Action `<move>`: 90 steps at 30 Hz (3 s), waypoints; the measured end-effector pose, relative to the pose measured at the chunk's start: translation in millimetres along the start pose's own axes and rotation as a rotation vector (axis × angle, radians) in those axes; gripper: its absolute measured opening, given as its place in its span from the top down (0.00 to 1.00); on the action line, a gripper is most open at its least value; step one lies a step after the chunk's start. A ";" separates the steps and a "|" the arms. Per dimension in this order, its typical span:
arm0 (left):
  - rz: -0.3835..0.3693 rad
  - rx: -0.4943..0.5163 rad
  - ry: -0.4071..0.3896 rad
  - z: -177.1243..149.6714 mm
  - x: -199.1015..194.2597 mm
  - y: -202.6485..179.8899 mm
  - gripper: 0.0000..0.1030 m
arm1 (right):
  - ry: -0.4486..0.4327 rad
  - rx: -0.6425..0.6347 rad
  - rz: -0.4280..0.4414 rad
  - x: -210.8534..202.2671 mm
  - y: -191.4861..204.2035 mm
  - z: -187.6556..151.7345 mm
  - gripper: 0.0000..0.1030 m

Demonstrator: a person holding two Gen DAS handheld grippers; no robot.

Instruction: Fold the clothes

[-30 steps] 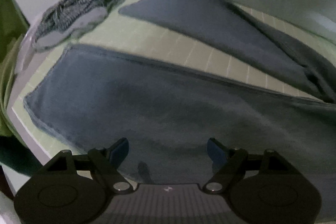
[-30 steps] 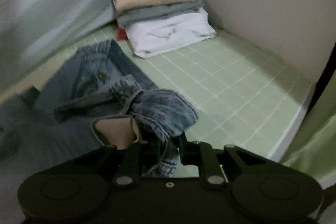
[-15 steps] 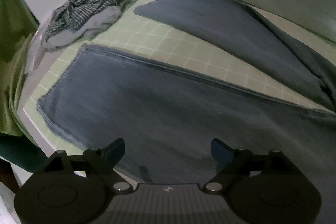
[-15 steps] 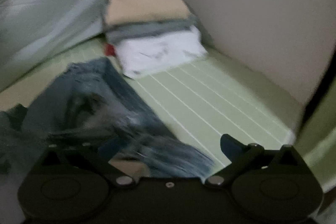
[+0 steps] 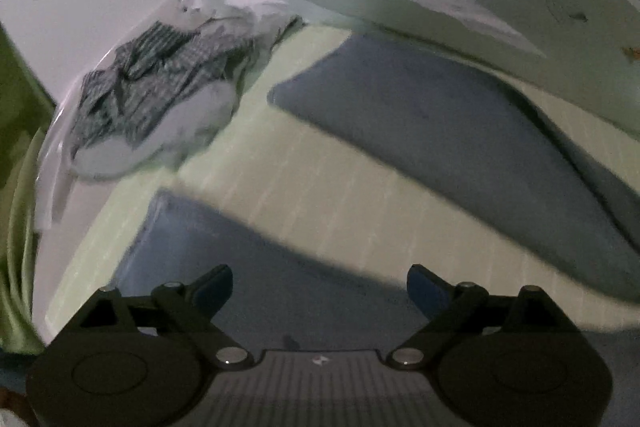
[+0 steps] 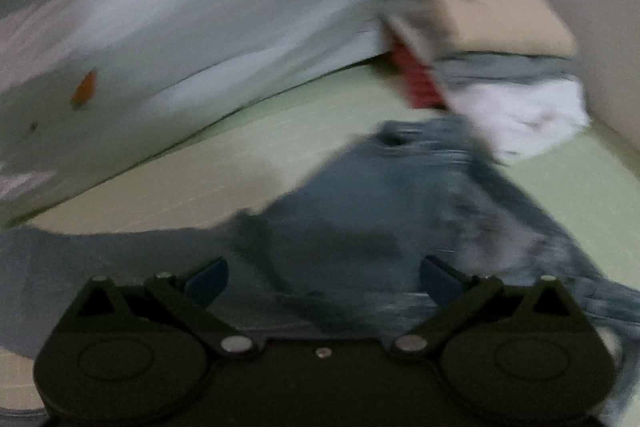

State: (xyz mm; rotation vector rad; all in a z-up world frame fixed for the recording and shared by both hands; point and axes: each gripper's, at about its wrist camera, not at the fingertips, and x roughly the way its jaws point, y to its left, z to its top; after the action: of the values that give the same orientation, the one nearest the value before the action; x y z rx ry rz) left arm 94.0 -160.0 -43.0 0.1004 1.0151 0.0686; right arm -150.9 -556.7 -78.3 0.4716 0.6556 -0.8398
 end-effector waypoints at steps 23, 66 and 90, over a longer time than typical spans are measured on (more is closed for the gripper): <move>-0.076 -0.153 0.107 223.7 220.6 -99.1 0.08 | 0.159 0.116 -0.362 100.4 49.3 25.1 0.00; -0.133 -0.481 0.163 3.5 60.1 98.3 0.99 | 0.124 0.115 -0.275 40.7 29.7 -10.4 0.00; -0.223 -0.218 0.088 117.5 169.9 61.8 0.17 | 0.130 -0.055 -0.282 36.9 79.6 3.8 0.00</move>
State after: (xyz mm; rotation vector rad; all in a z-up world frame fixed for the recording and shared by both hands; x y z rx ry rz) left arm 282.7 -87.1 -117.7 -0.2164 1.0949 -0.0201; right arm -67.7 -531.7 -91.1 0.3913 0.8759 -1.0600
